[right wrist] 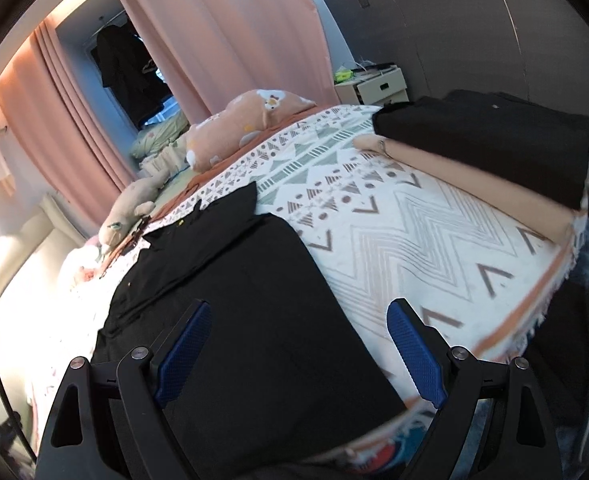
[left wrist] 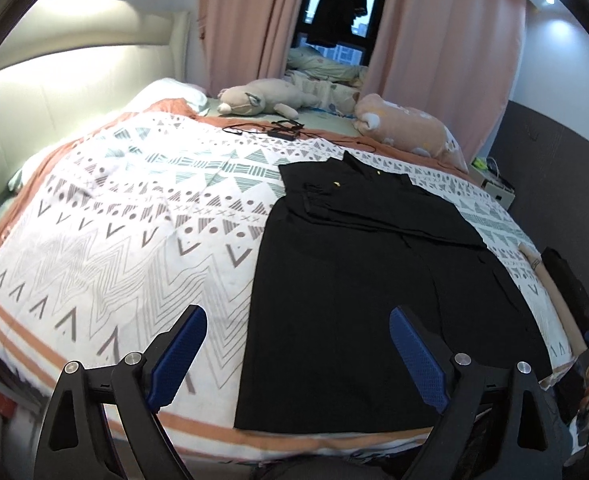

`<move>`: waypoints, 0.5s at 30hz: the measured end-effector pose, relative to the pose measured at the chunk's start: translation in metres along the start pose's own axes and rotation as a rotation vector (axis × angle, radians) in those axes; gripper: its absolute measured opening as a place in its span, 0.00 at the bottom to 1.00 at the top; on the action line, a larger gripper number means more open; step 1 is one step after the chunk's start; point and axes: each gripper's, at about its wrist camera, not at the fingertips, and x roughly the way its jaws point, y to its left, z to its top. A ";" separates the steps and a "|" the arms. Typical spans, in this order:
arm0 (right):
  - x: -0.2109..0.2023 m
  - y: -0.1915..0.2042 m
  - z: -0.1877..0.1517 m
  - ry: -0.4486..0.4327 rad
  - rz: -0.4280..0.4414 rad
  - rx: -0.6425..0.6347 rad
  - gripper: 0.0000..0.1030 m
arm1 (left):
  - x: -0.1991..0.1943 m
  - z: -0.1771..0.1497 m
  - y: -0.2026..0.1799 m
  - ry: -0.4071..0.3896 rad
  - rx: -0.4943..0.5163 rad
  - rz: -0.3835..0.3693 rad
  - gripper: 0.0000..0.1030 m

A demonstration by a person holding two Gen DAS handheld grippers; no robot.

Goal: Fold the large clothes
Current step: 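Raise both open tools above the jacket and reposition toward its hem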

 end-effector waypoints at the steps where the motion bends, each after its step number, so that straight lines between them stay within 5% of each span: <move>1: -0.003 -0.004 -0.002 0.005 0.001 -0.002 0.87 | -0.005 -0.005 0.004 -0.005 -0.010 0.004 0.90; 15: 0.004 -0.032 -0.040 0.167 0.076 -0.008 0.87 | -0.011 -0.063 0.054 0.042 -0.230 -0.064 0.96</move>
